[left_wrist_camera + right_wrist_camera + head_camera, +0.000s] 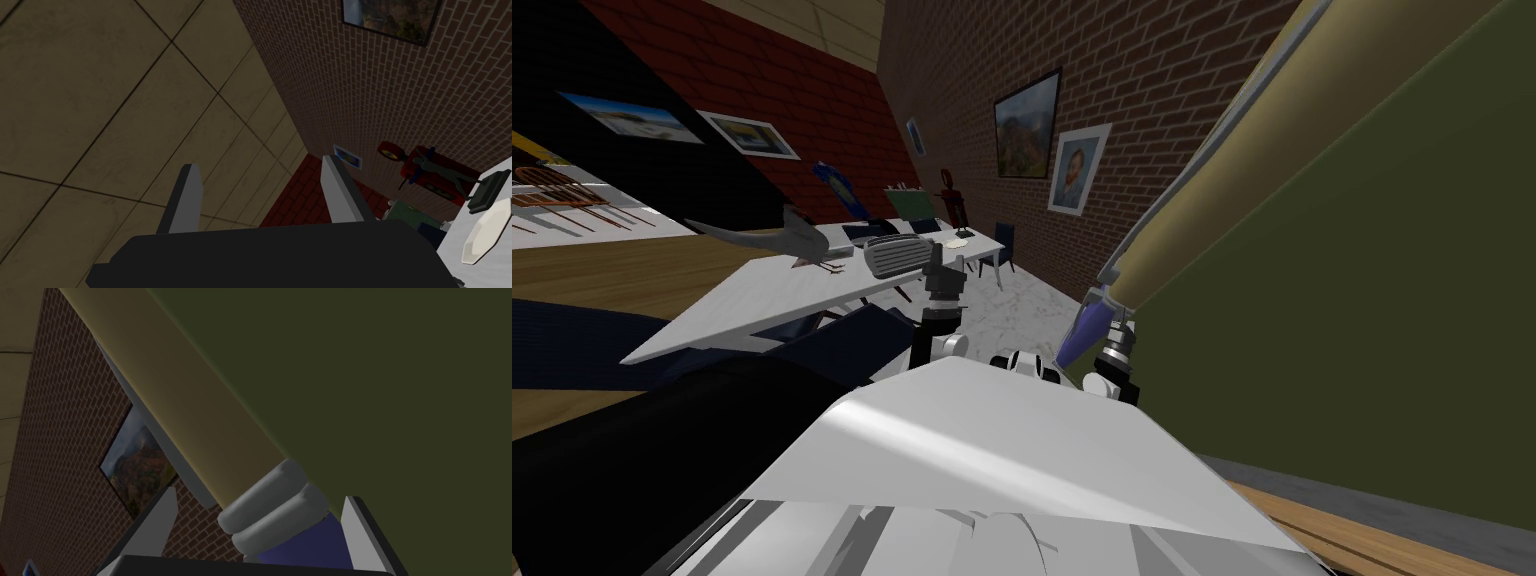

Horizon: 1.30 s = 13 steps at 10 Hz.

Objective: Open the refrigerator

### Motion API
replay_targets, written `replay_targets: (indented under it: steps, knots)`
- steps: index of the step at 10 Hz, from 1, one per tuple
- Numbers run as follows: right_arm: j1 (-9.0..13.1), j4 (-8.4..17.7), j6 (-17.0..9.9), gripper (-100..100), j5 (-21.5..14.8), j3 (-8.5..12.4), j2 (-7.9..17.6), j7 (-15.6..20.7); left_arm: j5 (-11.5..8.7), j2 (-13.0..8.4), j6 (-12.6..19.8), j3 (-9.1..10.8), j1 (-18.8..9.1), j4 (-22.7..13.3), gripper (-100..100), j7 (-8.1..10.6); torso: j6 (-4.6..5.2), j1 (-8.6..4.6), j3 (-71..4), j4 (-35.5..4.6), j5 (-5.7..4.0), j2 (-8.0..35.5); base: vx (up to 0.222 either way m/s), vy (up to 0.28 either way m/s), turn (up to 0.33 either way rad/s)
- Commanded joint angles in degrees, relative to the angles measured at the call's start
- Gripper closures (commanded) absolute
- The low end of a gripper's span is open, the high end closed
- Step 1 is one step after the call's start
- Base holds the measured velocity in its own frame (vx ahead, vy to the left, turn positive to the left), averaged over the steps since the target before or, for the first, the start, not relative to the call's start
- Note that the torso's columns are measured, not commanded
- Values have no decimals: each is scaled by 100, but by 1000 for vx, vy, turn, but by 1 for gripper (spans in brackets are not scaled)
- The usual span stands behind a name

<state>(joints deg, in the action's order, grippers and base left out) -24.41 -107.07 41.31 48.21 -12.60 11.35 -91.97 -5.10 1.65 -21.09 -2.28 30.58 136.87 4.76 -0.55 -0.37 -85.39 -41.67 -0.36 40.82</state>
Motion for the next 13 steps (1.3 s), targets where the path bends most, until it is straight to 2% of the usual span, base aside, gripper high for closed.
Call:
replay_targets:
  steps: [1, 6, 9, 10, 11, 13]
  knots:
    - [31, 152, -48, -100, 212, -55, -76, -396, 0, 0, 0, 0, 0, 0, 0, 0, 1, -2, -3, 3, -2, -7, 18, 1, 73]
    - [76, 320, -22, -100, 513, -109, -262, -1079, 0, 0, 0, 0, 0, 0, 0, 0, -57, -17, -67, 49, -32, -128, 30, -11, 59]
    - [114, 462, 0, -100, 765, -154, -493, -1461, 0, 0, 0, 0, 0, 0, 0, 0, -89, 6, -79, 43, -23, -147, 19, -23, 51]
    - [114, 462, 0, -100, 765, -154, -493, -1559, 0, 0, 0, 0, 0, 0, 0, 0, -99, 9, -86, 44, -21, -161, 25, -30, -8]
    - [130, 522, 9, -100, 869, -173, -625, -1729, 0, 0, 0, 0, 0, 0, 0, 0, -100, 9, -96, 41, -16, -173, 20, 11, 69]
    - [130, 522, 9, -100, 869, -173, -625, -1758, 0, 0, 0, 0, 0, 0, 0, 0, -118, 32, -98, 40, -12, -176, 16, -4, 27]
